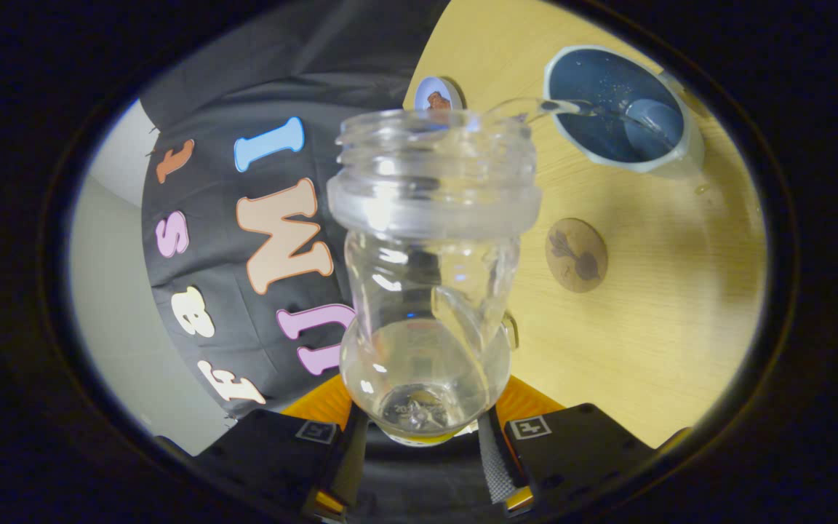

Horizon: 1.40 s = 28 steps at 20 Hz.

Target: Take the bottle from table, then pour the juice into the cup, finally place the bottle on the coaster

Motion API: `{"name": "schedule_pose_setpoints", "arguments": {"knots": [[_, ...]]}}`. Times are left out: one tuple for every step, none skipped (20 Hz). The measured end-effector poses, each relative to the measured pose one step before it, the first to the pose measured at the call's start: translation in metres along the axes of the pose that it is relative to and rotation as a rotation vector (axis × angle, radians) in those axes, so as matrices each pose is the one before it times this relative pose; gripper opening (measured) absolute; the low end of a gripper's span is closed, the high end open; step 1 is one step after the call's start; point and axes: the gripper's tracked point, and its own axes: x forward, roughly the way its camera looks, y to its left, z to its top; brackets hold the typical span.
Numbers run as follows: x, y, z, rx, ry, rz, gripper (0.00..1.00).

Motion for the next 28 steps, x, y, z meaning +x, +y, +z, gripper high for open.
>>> {"name": "schedule_pose_setpoints", "arguments": {"knots": [[-0.00129,0.00137,0.00069,0.00336,-0.00081,0.00109,0.71],[0.00002,0.00076,0.00049,0.00400,-0.00063,0.00286,0.71],[-0.00104,0.00037,-0.00023,0.00360,0.00003,0.00256,0.71],[-0.00113,0.00039,-0.00022,0.00286,-0.00099,0.00136,0.71],[0.00095,0.00078,0.00047,0.00163,-0.00160,0.00030,0.71],[0.00040,-0.00064,0.00025,0.00136,-0.00060,-0.00001,0.71],[-0.00103,0.00140,-0.00017,0.00073,-0.00250,0.00264,0.71],[-0.00044,0.00050,0.00083,0.00128,-0.00152,0.00215,0.71],[0.00029,0.00057,-0.00039,0.00350,-0.00151,0.00045,0.71],[0.00068,0.00065,0.00058,0.00229,-0.00251,0.00274,0.71],[0.00142,0.00053,0.00067,0.00439,-0.00053,0.00096,0.71],[-0.00052,0.00116,0.00048,0.00280,-0.00190,0.00356,0.71],[-0.00044,0.00081,-0.00040,0.00440,-0.00086,0.00095,0.71],[-0.00102,0.00057,-0.00036,0.00206,-0.00188,0.00155,0.71],[0.00060,0.00119,0.00121,0.00326,-0.00138,0.00288,0.71],[0.00089,0.00039,0.00055,0.00507,-0.00211,0.00089,0.71],[0.00068,0.00088,-0.00038,0.00483,-0.00206,0.00113,0.71],[0.00024,0.00041,0.00066,0.00484,-0.00078,0.00175,0.71],[0.00031,0.00115,0.00040,0.00486,-0.00034,0.00022,0.71],[0.00106,0.00050,-0.00027,0.00478,-0.00018,0.00044,0.71],[0.00020,0.00111,0.00043,0.00393,-0.00169,0.00048,0.71],[-0.00038,0.00054,0.00062,0.00253,-0.00221,0.00061,0.71],[0.00046,0.00293,0.00132,0.00406,-0.00222,0.00379,0.71],[-0.00030,0.00121,0.00047,0.00335,-0.00158,0.00086,0.71],[0.00064,0.00038,0.00110,0.00258,-0.00171,0.00122,0.71],[0.00088,0.00018,0.00010,0.00236,-0.00168,0.00018,0.71],[-0.00245,0.00091,0.00088,0.00229,0.00013,-0.00116,0.71],[-0.00038,0.00084,-0.00037,0.00120,-0.00044,0.00275,0.71]]}}
